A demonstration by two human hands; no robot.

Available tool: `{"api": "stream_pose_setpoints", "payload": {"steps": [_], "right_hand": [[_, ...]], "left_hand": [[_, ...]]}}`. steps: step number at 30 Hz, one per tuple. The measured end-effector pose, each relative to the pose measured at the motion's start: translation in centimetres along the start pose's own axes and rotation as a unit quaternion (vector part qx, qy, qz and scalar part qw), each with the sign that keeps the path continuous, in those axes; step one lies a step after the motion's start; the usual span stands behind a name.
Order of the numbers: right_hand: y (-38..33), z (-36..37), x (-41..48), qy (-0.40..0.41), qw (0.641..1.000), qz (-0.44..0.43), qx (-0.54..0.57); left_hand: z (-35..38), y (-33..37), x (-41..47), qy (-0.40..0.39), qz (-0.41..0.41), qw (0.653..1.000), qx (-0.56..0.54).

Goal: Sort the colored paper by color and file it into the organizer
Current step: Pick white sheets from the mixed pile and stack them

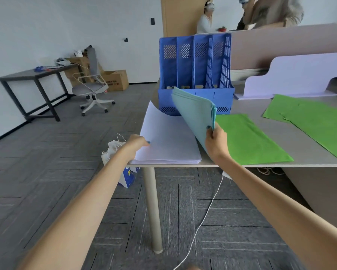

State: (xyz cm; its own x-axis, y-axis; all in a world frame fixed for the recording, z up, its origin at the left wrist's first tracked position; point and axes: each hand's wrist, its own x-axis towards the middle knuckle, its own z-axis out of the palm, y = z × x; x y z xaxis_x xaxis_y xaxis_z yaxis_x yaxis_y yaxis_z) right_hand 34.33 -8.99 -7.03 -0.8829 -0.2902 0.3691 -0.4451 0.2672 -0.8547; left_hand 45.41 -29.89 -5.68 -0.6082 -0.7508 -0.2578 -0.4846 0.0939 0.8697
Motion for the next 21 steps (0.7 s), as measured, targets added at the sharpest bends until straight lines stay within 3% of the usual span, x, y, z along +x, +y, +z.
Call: {"api": "stream_pose_setpoints", "payload": {"steps": [4,12,16,21], "right_hand": [[0.1,1.0,-0.5,-0.041,0.999,-0.014,-0.017],[0.1,3.2,-2.1,-0.197,0.972,-0.087,-0.096],[0.4,3.5,-2.6,-0.263,0.938,-0.145,-0.174],[-0.1,2.9,-2.5,-0.295,0.921,-0.143,-0.211]], "left_hand": [[-0.2,-0.9,0.7,0.039,0.068,0.997,0.005],[-0.9,-2.4,0.8,0.168,0.198,0.953,0.156],[-0.8,-2.9,-0.1,0.144,0.251,0.946,0.145],[0.1,-3.3,-2.3,0.085,0.306,0.94,0.126]]}}
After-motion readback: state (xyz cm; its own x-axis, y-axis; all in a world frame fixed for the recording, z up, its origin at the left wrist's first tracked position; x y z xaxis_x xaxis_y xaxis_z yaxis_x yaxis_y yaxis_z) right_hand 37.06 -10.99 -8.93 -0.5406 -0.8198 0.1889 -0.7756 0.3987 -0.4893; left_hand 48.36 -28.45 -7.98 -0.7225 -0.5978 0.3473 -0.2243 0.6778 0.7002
